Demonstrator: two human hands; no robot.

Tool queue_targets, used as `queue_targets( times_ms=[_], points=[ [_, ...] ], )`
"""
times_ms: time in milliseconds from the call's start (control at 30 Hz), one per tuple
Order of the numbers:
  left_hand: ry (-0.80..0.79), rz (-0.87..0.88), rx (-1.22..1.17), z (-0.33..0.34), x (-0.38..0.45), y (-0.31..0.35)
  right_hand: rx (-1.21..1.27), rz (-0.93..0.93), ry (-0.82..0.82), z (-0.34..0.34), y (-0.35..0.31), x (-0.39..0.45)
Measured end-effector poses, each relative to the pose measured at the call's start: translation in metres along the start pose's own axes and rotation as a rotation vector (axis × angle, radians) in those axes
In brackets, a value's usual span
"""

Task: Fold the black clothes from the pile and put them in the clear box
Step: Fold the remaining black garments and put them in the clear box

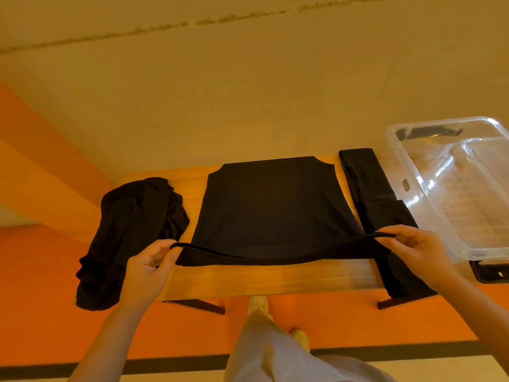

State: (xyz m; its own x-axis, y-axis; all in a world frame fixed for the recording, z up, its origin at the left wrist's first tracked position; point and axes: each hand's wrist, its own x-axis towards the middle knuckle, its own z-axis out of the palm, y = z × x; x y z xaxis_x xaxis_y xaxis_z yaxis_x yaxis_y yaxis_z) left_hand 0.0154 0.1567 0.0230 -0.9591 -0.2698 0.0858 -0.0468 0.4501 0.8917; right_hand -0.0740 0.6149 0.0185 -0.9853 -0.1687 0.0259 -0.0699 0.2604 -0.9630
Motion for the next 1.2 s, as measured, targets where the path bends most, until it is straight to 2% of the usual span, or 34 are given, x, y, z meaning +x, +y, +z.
queue_targets(
  times_ms=[200, 367, 533, 700, 833, 1000, 1067, 1200],
  points=[
    [-0.074, -0.068, -0.068, -0.005, -0.019, 0.002, -0.009, 0.142, -0.107, -0.015, 0.012, -0.007],
    [-0.075, -0.085, -0.119, -0.003, -0.018, 0.005, -0.085, 0.246, -0.178, -0.017, 0.015, 0.004],
    [-0.012, -0.179, -0.035, 0.006, 0.030, 0.000, -0.146, 0.256, -0.128, -0.011, 0.014, 0.047],
    [0.026, -0.189, 0.086, 0.020, 0.117, -0.009, -0.293, 0.209, -0.051, -0.003, 0.013, 0.130],
    [0.049, -0.216, 0.153, 0.038, 0.204, -0.018, -0.340, 0.249, 0.078, 0.011, 0.014, 0.219],
    [0.095, -0.265, 0.334, 0.073, 0.280, -0.040, -0.573, 0.304, 0.221, 0.039, 0.034, 0.284],
    [0.050, -0.273, 0.436, 0.090, 0.278, -0.051, -0.733, 0.266, 0.192, 0.055, 0.044, 0.274],
    [-0.164, 0.020, 0.754, 0.114, 0.226, -0.073, -0.946, 0.024, -0.075, 0.083, 0.074, 0.216]
  ],
)
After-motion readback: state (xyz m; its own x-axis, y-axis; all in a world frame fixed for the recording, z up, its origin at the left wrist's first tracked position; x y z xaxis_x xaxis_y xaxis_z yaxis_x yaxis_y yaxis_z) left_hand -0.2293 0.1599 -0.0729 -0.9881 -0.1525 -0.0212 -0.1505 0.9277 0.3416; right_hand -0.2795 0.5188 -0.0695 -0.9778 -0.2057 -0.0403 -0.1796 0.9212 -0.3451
